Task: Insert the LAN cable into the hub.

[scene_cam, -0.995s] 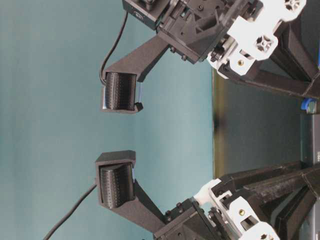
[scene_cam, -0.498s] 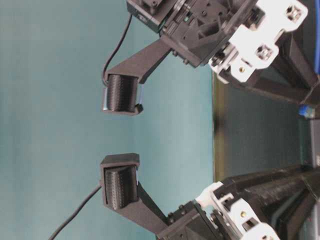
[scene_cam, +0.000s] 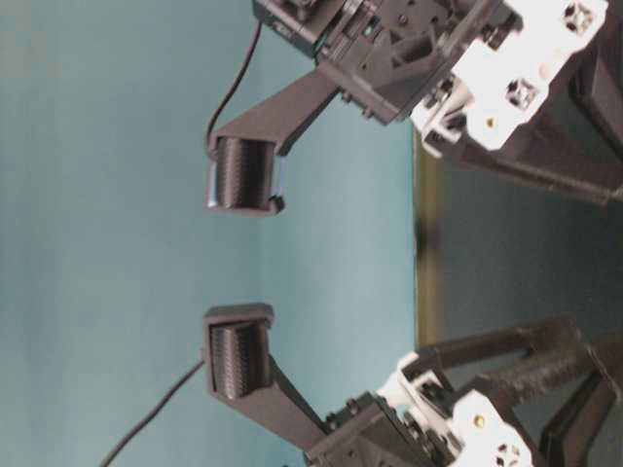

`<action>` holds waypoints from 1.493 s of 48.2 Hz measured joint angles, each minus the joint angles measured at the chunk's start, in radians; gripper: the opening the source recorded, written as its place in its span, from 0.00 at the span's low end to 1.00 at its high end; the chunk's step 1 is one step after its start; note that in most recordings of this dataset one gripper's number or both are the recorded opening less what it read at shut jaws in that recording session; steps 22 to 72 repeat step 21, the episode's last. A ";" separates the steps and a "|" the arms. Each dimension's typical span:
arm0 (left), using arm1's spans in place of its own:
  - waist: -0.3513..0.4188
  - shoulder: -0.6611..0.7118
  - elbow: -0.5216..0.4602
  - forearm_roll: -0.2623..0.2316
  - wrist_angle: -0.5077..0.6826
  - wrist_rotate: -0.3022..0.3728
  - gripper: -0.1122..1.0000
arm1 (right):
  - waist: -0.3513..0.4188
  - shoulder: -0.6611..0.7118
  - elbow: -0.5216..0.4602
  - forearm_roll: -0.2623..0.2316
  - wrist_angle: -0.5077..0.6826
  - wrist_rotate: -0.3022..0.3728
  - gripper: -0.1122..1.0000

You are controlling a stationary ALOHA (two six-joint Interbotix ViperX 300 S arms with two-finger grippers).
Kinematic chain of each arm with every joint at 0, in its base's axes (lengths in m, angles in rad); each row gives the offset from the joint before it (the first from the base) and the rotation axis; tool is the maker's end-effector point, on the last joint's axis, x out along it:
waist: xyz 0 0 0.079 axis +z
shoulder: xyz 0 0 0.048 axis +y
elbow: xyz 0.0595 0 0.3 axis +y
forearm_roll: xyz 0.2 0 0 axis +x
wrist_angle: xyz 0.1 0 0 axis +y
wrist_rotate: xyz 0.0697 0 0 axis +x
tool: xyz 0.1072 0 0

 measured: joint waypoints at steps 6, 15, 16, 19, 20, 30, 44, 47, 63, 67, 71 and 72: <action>0.002 -0.025 0.018 0.000 0.009 0.000 0.80 | 0.000 -0.015 0.044 0.000 0.002 0.003 0.79; 0.002 -0.078 0.048 0.000 0.011 0.000 0.80 | 0.002 -0.049 0.091 0.000 0.000 0.003 0.79; 0.000 -0.084 0.051 0.000 0.011 -0.002 0.80 | 0.002 -0.052 0.094 0.000 0.000 0.003 0.79; 0.000 -0.101 0.058 0.000 0.011 0.000 0.80 | 0.002 -0.061 0.103 0.000 -0.002 0.003 0.79; -0.002 -0.107 0.060 0.000 0.011 0.000 0.80 | 0.002 -0.064 0.104 0.000 -0.002 0.003 0.79; -0.002 -0.112 0.063 0.000 0.011 0.000 0.80 | 0.000 -0.067 0.109 0.000 -0.002 0.003 0.79; -0.002 -0.112 0.063 0.000 0.011 0.000 0.80 | 0.000 -0.067 0.109 0.000 -0.002 0.003 0.79; -0.002 -0.112 0.063 0.000 0.011 0.000 0.80 | 0.000 -0.067 0.109 0.000 -0.002 0.003 0.79; -0.002 -0.112 0.063 0.000 0.011 0.000 0.80 | 0.000 -0.067 0.109 0.000 -0.002 0.003 0.79; -0.002 -0.112 0.063 0.000 0.011 0.000 0.80 | 0.000 -0.067 0.109 0.000 -0.002 0.003 0.79; -0.002 -0.112 0.063 0.000 0.011 0.000 0.80 | 0.000 -0.067 0.109 0.000 -0.002 0.003 0.79; -0.002 -0.112 0.063 0.000 0.011 0.000 0.80 | 0.000 -0.067 0.109 0.000 -0.002 0.003 0.79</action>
